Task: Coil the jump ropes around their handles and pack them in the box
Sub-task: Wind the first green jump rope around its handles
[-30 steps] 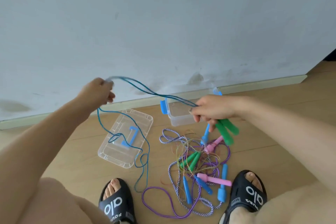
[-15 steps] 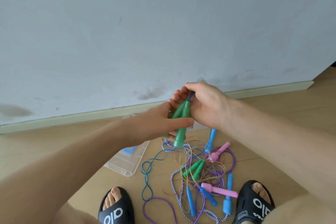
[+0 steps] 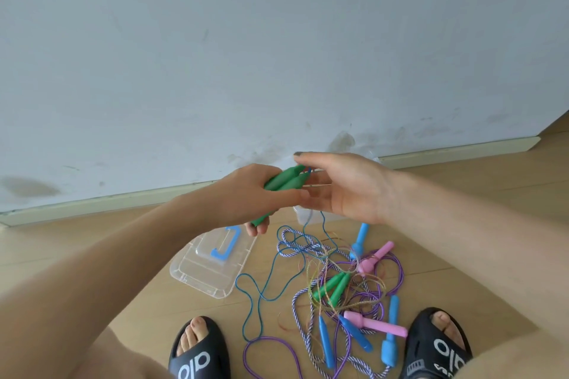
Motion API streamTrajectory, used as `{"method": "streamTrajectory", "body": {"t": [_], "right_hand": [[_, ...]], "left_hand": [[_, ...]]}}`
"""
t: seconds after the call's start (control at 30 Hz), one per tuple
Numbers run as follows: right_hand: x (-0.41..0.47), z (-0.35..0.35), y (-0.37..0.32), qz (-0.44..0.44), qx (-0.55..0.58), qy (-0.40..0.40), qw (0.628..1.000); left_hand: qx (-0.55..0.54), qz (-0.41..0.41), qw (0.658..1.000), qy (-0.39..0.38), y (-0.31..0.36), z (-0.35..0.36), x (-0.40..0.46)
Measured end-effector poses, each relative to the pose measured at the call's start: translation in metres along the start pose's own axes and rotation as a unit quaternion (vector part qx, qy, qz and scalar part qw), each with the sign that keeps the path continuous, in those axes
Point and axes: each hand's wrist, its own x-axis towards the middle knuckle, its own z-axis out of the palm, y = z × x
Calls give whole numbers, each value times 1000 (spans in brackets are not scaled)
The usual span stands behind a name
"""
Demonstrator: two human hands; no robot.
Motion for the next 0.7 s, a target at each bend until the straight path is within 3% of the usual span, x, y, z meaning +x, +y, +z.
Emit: {"method": "streamTrajectory", "body": {"t": [0.23,0.5,0.57,0.6,0.67,0.7], "right_hand": [[6,4,5,-56,-21,18,998],[5,2,6,-68,15,17,997],[6,1,6,-75,-76,53,993],[7,-2,7,-90,-207,92,970],[4,-5,7,-150,-461,176,857],[1,-4,6,-200,-516,186,812]], "left_hand": [[44,35,998,19,-3,0,1],[219,67,970,87,-6,-4,-2],[199,55,976,70,-4,-8,-3],[189,50,978,65,-4,-10,-3],[205,53,975,71,-5,-14,-3],[217,59,971,76,-5,-15,-3]]}}
